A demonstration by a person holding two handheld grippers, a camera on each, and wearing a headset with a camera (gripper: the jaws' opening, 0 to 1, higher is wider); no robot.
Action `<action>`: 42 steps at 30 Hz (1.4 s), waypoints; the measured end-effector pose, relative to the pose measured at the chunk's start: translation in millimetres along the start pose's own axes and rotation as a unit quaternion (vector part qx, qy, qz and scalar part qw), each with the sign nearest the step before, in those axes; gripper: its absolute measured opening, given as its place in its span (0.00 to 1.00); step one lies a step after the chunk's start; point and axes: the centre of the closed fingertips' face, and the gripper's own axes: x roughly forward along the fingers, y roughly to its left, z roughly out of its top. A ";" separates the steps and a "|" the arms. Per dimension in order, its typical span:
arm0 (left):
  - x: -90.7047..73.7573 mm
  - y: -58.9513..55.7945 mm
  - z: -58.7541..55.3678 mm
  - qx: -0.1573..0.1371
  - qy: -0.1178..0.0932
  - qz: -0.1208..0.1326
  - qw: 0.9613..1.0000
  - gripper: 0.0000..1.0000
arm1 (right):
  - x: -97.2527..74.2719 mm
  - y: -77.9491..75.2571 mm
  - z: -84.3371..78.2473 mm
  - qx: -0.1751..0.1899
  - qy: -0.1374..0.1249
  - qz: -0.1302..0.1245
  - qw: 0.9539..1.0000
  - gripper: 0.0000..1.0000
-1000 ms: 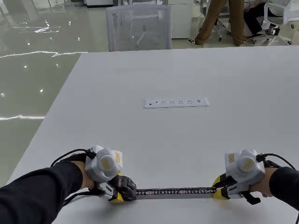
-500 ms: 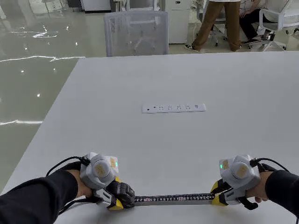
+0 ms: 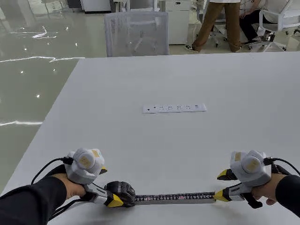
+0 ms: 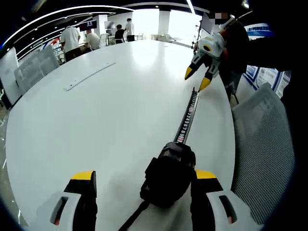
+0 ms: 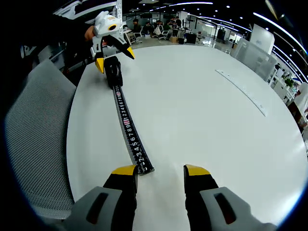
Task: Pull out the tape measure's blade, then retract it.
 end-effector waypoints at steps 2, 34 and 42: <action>-6.1 3.8 5.7 -0.026 -0.029 0.005 0.999 0.83 | -3.6 0.0 -2.2 0.008 -0.011 -0.008 1.000 0.37; -91.4 -5.4 -47.3 -0.102 -0.185 0.088 0.973 1.00 | -89.3 26.1 -52.0 0.133 -0.125 -0.145 0.973 1.00; -110.8 -5.4 -55.2 -0.105 -0.193 0.106 0.970 1.00 | -111.8 42.9 -71.6 0.130 -0.120 -0.158 0.971 1.00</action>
